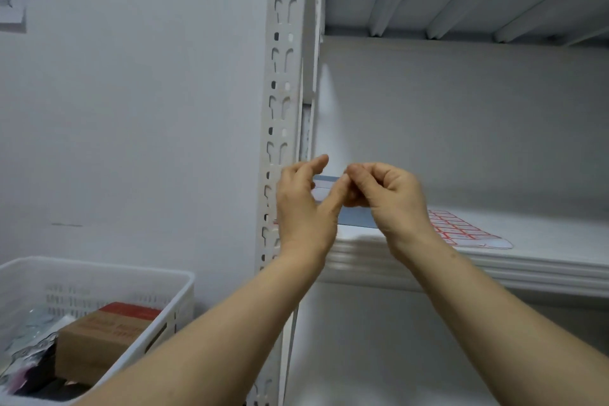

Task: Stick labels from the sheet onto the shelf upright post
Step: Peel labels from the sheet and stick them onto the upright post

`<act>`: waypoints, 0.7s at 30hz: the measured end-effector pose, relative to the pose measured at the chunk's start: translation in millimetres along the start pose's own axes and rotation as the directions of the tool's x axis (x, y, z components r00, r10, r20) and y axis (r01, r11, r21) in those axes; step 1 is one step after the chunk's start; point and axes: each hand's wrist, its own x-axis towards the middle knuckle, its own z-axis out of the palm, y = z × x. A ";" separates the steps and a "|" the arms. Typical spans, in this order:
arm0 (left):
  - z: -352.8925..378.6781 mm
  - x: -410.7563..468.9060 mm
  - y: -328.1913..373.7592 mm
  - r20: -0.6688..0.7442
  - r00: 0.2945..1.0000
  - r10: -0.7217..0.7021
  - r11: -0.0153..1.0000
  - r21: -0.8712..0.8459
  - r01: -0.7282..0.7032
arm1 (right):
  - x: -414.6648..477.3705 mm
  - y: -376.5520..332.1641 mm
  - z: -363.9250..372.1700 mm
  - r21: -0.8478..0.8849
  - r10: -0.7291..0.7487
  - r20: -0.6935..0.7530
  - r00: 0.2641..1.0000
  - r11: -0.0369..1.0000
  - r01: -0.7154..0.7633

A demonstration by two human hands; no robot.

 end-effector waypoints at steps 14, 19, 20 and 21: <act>54.7 41.8 -11.4 0.249 0.944 -0.217 0.928 0.354 0.120 | 94.7 11.8 -58.4 -0.519 0.302 -0.020 0.953 0.812 -0.268; 58.7 49.2 -17.4 0.261 0.931 -0.256 0.897 0.423 0.128 | 105.8 17.6 -57.1 -0.482 0.389 0.069 0.919 0.819 -0.310; 59.2 50.0 -18.2 0.262 0.930 -0.259 0.895 0.426 0.129 | 106.8 19.2 -56.2 -0.492 0.393 0.094 0.915 0.817 -0.301; 59.6 51.0 -19.3 0.262 0.929 -0.263 0.894 0.428 0.132 | 108.5 21.6 -55.7 -0.522 0.388 0.108 0.915 0.806 -0.280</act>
